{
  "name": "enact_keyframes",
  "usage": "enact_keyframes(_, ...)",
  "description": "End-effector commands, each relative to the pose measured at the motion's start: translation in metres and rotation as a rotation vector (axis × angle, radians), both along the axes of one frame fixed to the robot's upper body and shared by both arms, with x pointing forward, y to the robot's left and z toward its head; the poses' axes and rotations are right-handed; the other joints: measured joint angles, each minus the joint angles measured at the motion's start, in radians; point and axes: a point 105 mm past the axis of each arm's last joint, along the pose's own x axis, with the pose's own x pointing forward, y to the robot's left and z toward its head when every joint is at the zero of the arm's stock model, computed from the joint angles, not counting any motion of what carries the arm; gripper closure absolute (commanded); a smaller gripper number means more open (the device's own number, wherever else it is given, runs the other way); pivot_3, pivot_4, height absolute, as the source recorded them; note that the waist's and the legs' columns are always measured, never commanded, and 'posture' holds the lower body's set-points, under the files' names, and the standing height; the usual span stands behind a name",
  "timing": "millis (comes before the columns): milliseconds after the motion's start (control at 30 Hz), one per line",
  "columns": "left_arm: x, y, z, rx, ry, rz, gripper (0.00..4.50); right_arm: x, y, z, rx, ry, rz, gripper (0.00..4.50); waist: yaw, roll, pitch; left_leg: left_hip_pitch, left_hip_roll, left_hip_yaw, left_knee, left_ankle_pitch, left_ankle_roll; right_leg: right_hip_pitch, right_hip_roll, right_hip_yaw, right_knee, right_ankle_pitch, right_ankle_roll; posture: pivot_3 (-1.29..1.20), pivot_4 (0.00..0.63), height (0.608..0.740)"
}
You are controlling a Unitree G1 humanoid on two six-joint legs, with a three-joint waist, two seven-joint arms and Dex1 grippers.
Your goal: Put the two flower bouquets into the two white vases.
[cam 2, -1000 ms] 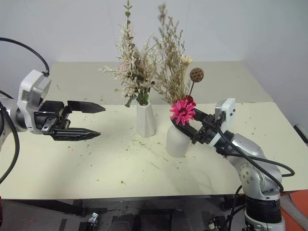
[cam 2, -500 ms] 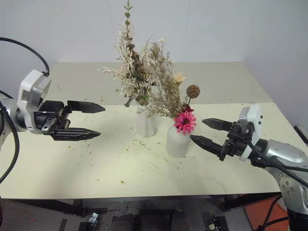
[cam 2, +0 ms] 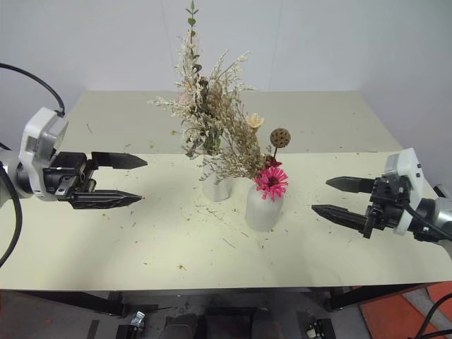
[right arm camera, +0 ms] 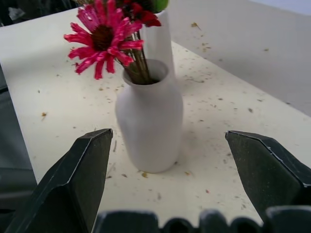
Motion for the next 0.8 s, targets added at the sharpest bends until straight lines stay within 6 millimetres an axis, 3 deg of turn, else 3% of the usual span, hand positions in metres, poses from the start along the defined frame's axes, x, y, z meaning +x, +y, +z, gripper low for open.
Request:
enact_keyframes(33,-0.004,0.009,0.01,-0.009,-0.036,0.033,0.0,-0.003,-0.01,0.017,-0.041,-0.083,-0.005,0.07,0.001,0.0,0.0,0.0,0.0,0.0,0.0,0.0,0.0,0.0,0.0,0.0,0.0,0.0,0.0,0.0,0.15,0.74)
enact_keyframes(800,-0.004,0.016,-0.003,-0.04,-0.037,0.082,0.0,-0.005,-0.019,0.024,-0.085,-0.189,-0.047,0.07,0.009,0.0,0.0,0.0,0.0,0.0,0.0,0.0,0.0,0.0,0.0,0.0,0.0,0.0,0.0,0.0,0.15,0.74)
